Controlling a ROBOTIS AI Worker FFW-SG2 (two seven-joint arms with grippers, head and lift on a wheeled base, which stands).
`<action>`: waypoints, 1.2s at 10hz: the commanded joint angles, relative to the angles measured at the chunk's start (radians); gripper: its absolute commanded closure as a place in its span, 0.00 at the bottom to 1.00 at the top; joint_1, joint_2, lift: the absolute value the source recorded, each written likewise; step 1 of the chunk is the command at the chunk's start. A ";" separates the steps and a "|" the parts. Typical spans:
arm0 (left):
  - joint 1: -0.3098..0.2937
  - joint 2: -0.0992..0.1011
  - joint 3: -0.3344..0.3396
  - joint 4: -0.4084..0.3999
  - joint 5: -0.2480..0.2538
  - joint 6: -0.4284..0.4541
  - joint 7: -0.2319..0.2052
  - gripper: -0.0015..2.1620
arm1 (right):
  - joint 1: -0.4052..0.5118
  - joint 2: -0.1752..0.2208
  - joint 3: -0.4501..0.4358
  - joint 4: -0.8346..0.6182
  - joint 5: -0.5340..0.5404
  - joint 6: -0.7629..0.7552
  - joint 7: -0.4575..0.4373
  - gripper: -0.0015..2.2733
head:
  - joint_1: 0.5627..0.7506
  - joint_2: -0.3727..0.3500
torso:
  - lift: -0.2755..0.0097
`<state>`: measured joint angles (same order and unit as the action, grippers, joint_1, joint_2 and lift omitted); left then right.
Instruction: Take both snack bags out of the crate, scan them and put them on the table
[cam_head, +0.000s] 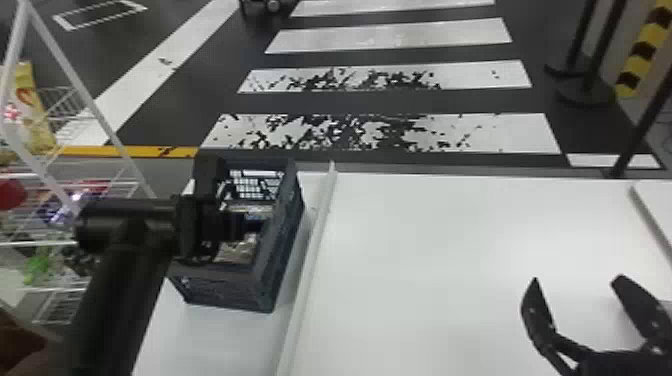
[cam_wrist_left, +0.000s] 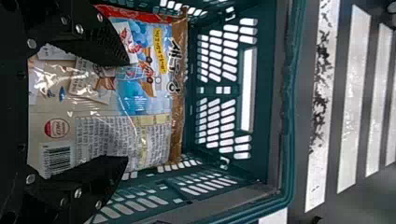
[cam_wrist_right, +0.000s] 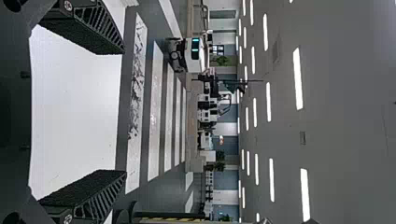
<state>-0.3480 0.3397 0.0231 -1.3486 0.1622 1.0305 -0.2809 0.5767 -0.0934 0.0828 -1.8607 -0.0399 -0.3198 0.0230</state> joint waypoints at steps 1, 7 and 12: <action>-0.028 0.001 -0.015 0.049 -0.030 0.033 -0.029 0.23 | -0.001 0.000 0.000 0.000 0.000 0.000 0.000 0.03 | 0.70 0.78 | 0.64; 0.034 -0.013 0.012 -0.066 -0.061 0.015 0.103 0.99 | -0.001 0.004 0.000 0.003 0.002 0.006 0.000 0.03 | 0.70 0.82 | 0.64; 0.109 -0.015 0.080 -0.359 -0.049 0.171 0.106 0.99 | -0.003 0.012 0.005 0.006 0.006 0.009 0.000 0.03 | 0.70 0.83 | 0.64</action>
<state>-0.2476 0.3242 0.0955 -1.6688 0.1116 1.1782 -0.1740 0.5736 -0.0827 0.0874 -1.8546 -0.0338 -0.3105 0.0242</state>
